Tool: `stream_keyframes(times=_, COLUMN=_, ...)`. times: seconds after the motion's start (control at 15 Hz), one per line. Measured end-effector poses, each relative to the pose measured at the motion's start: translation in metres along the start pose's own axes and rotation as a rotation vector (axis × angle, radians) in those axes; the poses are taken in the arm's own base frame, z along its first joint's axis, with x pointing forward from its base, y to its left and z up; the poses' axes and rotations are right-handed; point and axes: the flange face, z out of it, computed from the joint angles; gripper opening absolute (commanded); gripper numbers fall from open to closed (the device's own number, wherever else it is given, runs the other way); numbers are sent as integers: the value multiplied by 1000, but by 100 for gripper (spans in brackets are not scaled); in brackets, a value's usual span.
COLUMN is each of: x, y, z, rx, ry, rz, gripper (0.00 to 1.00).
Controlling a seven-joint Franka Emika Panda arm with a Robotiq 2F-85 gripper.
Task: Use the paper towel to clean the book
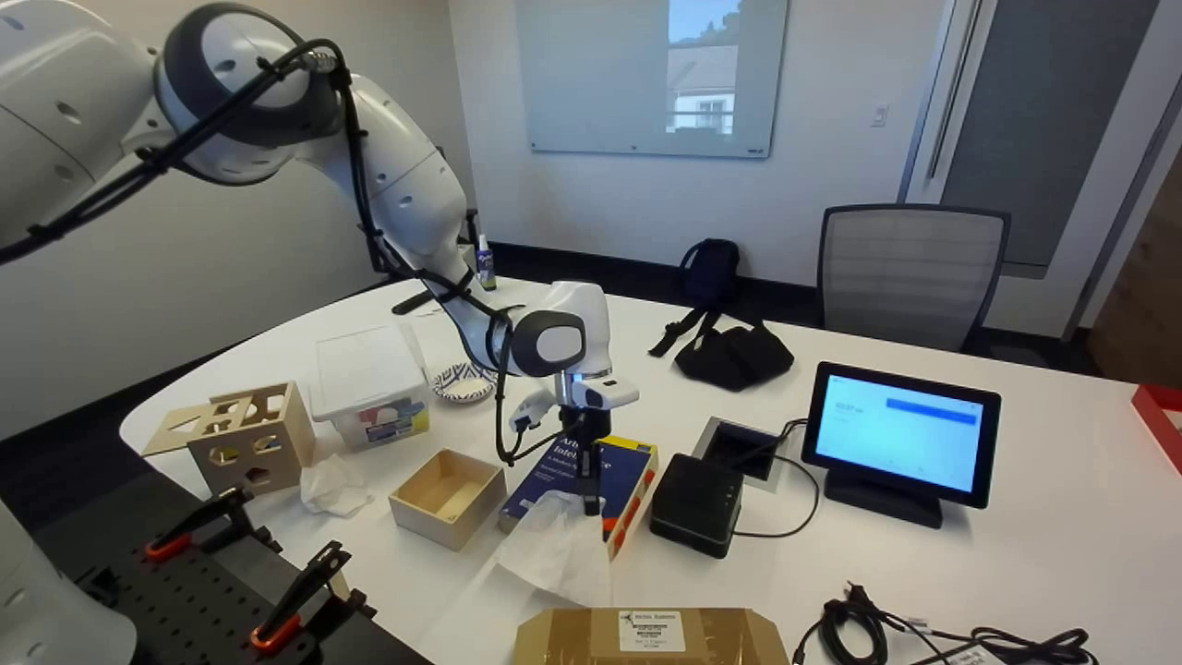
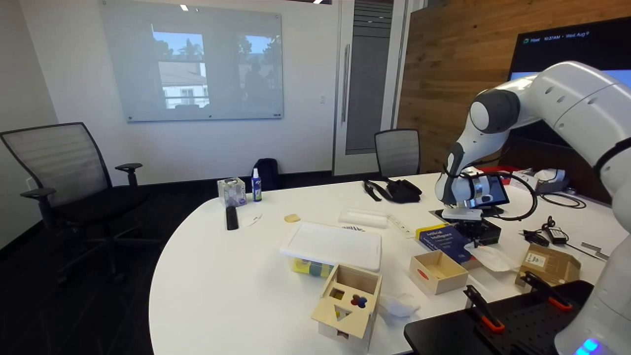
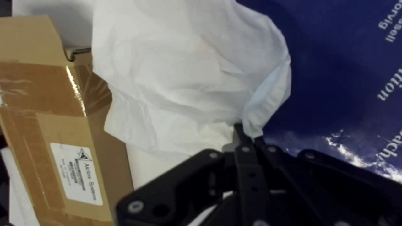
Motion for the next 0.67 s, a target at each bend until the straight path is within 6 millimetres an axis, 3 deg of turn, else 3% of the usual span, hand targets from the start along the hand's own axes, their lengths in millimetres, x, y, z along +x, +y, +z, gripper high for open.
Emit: stream_keyframes(times=0.67, x=-32, y=-37, z=-16, rx=105, ry=-186, rz=-399, gripper=0)
